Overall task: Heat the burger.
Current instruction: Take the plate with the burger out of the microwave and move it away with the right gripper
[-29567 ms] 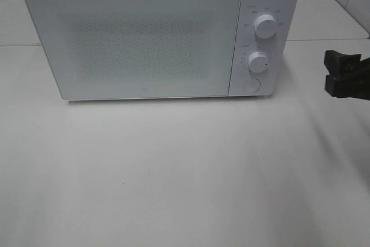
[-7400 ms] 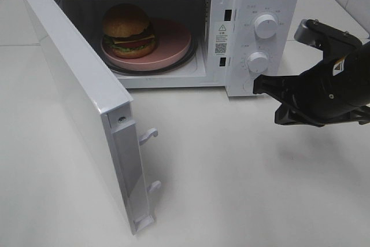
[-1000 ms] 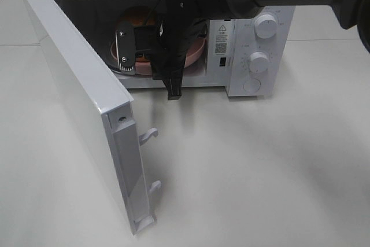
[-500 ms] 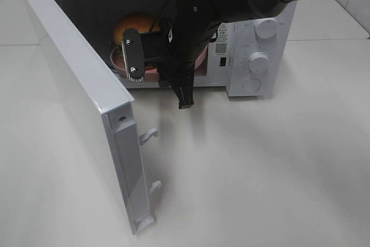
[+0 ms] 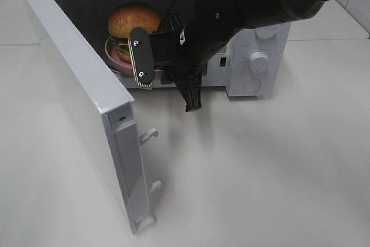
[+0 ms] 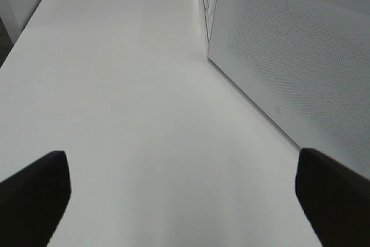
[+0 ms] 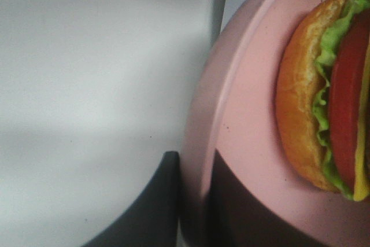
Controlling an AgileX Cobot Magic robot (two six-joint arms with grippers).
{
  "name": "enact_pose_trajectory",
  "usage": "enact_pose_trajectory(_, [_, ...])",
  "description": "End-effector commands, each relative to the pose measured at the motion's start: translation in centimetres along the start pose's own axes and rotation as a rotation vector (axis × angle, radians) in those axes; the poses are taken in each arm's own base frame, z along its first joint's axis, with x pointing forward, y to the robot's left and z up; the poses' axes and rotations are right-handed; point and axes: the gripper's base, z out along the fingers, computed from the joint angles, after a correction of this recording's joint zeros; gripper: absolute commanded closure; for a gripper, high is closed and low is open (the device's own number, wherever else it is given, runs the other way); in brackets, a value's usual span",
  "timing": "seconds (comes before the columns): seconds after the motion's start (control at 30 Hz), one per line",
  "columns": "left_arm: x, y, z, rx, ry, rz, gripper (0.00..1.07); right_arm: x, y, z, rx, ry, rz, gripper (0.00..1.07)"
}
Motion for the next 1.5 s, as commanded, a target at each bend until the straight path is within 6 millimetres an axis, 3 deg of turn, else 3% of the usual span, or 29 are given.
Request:
enact_pose_trajectory(0.03, [0.0,0.0,0.0,-0.005,-0.005,-0.006,0.09,0.5,-0.2,-1.5,0.065,-0.014,0.011,1.07])
enact_pose_trajectory(0.77, [0.0,0.0,0.0,-0.005,-0.005,-0.006,0.09,2.0,5.2,-5.3,0.137,-0.068,0.0,1.07])
enact_pose_trajectory(1.5, [0.0,0.0,0.0,-0.005,-0.005,-0.006,0.09,3.5,10.1,-11.4,0.164,-0.08,0.001,1.07])
